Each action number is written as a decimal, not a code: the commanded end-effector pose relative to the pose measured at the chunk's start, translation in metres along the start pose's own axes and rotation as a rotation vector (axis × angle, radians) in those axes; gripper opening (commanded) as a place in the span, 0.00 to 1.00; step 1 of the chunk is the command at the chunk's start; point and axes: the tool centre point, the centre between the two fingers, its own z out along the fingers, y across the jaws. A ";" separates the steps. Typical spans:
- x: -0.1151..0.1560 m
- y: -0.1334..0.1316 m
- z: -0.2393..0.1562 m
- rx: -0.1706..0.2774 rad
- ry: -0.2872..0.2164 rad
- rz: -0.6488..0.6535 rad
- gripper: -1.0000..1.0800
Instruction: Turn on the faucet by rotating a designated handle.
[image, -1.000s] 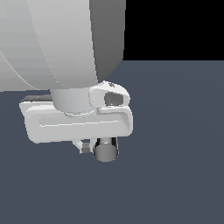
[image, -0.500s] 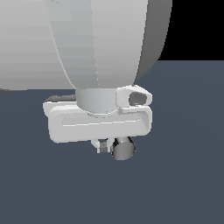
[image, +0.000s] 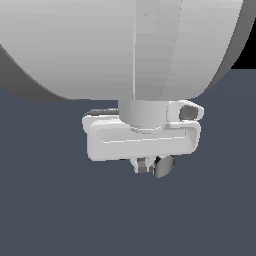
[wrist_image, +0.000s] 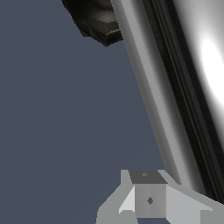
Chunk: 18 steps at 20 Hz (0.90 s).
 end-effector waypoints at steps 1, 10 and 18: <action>0.009 0.018 -0.004 -0.004 0.018 0.010 0.00; 0.011 0.057 -0.004 -0.004 0.018 0.010 0.00; 0.015 0.067 0.000 0.000 0.005 -0.006 0.00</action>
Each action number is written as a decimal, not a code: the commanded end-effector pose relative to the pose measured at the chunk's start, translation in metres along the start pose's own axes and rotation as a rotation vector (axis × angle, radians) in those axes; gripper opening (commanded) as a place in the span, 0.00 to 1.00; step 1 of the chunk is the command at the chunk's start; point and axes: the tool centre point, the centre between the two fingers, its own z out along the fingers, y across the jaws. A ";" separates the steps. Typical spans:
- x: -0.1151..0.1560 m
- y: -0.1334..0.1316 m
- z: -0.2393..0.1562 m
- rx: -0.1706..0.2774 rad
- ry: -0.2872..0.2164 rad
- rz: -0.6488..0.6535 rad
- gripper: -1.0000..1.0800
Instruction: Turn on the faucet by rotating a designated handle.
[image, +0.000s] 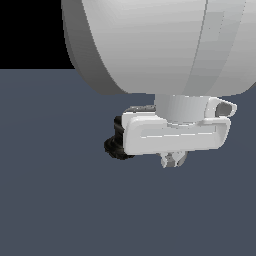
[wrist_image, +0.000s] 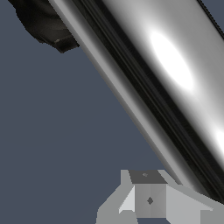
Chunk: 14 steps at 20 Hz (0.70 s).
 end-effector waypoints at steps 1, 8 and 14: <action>0.008 0.005 0.000 -0.002 0.004 -0.003 0.00; 0.028 0.024 -0.001 -0.003 0.006 0.000 0.00; 0.044 0.039 -0.002 -0.004 0.008 0.002 0.00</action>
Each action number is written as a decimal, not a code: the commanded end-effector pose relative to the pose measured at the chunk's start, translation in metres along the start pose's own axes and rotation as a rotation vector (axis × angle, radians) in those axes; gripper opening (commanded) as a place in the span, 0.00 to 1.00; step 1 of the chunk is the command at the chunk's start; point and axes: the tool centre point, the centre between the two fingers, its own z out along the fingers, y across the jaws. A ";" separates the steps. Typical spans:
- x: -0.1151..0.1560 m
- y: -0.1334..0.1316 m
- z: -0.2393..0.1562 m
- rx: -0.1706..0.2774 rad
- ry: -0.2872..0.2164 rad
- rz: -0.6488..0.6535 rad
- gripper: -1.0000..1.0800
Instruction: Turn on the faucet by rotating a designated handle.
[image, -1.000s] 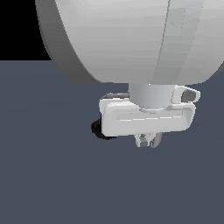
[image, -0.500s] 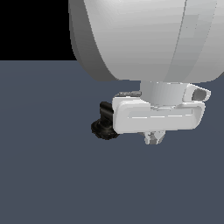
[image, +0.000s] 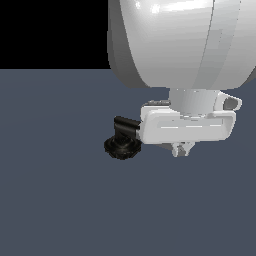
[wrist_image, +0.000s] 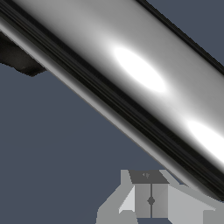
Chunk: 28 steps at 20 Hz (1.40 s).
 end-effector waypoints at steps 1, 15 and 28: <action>0.016 0.001 -0.002 -0.005 0.010 -0.021 0.00; 0.054 0.035 -0.004 -0.006 0.014 -0.016 0.00; 0.088 0.067 -0.006 -0.007 0.018 -0.011 0.00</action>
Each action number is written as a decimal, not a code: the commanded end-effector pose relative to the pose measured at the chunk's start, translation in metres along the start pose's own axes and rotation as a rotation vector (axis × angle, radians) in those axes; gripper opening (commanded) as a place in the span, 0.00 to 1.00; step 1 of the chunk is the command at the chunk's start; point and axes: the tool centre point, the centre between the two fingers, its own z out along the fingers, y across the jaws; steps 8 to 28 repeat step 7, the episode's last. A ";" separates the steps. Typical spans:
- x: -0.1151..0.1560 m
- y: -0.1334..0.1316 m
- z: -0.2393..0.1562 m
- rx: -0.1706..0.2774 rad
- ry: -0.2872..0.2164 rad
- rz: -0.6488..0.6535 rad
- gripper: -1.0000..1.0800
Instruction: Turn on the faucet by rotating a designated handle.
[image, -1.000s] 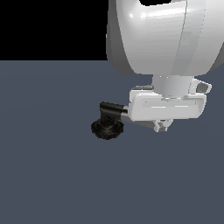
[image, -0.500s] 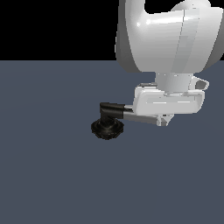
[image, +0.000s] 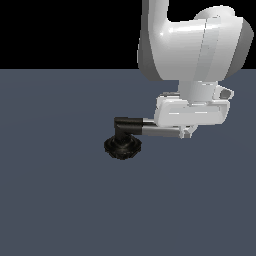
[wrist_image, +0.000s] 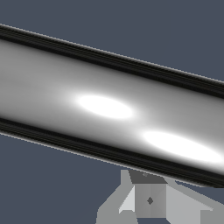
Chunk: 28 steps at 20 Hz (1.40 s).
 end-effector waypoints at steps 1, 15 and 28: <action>0.010 0.012 -0.004 -0.008 0.013 0.006 0.00; 0.023 0.024 -0.005 -0.009 0.014 0.008 0.00; 0.023 0.024 -0.005 -0.009 0.014 0.008 0.00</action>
